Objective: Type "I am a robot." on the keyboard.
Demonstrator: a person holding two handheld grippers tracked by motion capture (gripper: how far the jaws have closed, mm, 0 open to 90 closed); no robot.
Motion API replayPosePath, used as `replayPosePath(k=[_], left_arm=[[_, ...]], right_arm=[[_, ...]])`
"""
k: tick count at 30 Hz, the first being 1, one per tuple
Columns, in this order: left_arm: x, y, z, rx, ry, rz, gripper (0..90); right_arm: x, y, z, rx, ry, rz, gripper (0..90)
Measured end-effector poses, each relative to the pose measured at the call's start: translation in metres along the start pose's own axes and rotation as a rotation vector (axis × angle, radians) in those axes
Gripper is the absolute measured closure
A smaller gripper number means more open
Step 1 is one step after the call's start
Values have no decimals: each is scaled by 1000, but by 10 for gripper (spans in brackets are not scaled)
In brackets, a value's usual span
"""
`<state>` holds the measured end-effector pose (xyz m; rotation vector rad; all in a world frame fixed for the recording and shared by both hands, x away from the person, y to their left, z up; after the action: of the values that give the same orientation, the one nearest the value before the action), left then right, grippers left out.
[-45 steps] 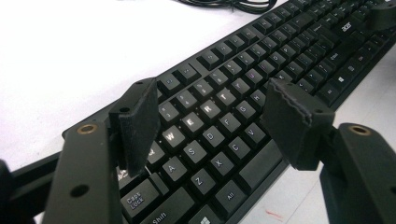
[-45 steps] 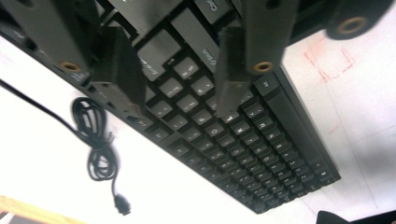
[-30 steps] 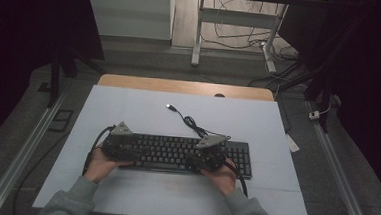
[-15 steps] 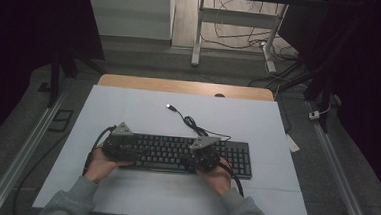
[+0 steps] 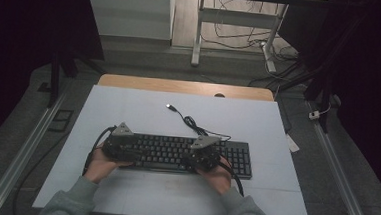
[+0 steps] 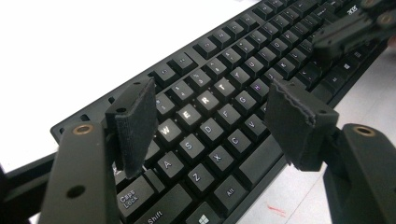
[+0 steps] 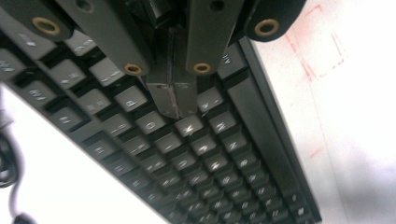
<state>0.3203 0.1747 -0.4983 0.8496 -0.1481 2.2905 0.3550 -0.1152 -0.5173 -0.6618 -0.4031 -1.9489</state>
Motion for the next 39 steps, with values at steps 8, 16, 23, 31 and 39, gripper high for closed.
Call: replayPosePath(k=[8, 16, 23, 31, 39], left_arm=[[1, -1, 0, 1, 3, 1, 344], [1, 0, -1, -5, -2, 4, 341], [2, 2, -2, -2, 0, 6, 340], [4, 5, -9, 13, 3, 15, 341], [12, 9, -17, 20, 26, 31, 343]], right_arm=[[25, 20, -2, -70, 83, -60, 898], [36, 26, -7, -80, 103, -101, 690], [54, 29, -16, -86, 135, -131, 558], [83, 36, -37, -100, 155, -174, 512], [109, 39, -60, -120, 155, -216, 499]])
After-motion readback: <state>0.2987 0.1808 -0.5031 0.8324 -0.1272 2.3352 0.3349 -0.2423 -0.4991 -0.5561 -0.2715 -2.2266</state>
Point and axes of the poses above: each handheld gripper's, and its own axes: x roughly backward along the jaws, z roughly out of its top, y roughly to its right, the point moved 1 cm from there along -x, roughly forward along the jaws, and after that the axes turned 4 degrees about y, right-handed, at the moved point
